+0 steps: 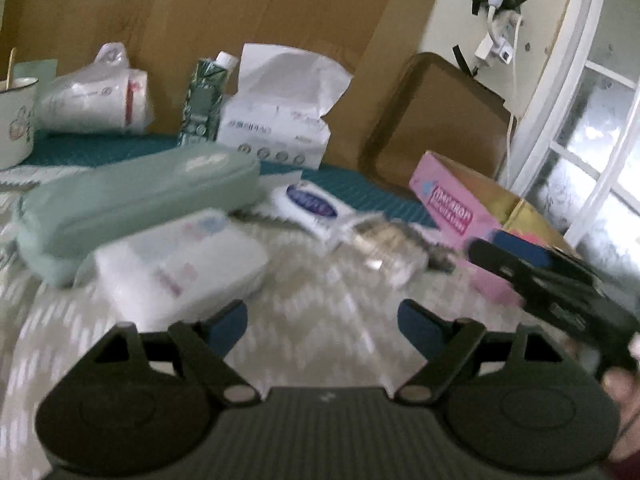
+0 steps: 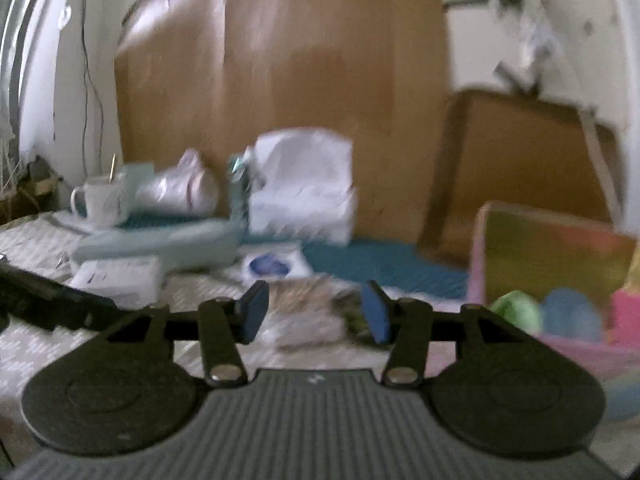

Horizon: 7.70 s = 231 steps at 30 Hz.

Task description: Organize soft objects

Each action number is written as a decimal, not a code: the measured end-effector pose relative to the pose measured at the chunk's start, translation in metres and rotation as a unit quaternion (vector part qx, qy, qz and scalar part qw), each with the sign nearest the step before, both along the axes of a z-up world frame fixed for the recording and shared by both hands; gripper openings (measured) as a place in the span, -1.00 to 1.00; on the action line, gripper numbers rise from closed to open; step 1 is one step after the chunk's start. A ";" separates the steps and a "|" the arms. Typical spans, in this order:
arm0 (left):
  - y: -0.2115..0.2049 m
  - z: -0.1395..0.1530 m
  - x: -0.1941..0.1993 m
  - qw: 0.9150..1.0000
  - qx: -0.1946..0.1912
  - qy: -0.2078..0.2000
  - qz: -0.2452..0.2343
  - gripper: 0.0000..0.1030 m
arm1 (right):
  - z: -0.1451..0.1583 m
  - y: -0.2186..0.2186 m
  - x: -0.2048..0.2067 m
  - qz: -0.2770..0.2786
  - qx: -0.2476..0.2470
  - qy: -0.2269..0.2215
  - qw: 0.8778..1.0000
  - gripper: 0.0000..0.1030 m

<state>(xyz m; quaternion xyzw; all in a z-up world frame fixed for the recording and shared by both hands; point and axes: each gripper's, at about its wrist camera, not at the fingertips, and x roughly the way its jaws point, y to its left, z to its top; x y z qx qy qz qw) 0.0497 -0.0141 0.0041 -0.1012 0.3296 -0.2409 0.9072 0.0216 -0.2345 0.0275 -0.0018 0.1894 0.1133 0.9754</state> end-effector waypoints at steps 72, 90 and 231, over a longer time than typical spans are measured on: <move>0.013 -0.005 0.005 0.999 -0.048 0.013 -0.005 0.80 | -0.029 0.009 -0.069 0.083 0.018 0.108 0.991 0.54; 0.015 -0.005 0.005 0.999 -0.053 0.013 -0.003 0.83 | -0.028 0.006 -0.069 0.075 0.021 0.108 0.991 0.54; -0.006 0.001 0.018 0.998 -0.060 -0.030 0.007 0.54 | -0.012 -0.001 0.081 0.000 -0.023 0.176 0.984 0.03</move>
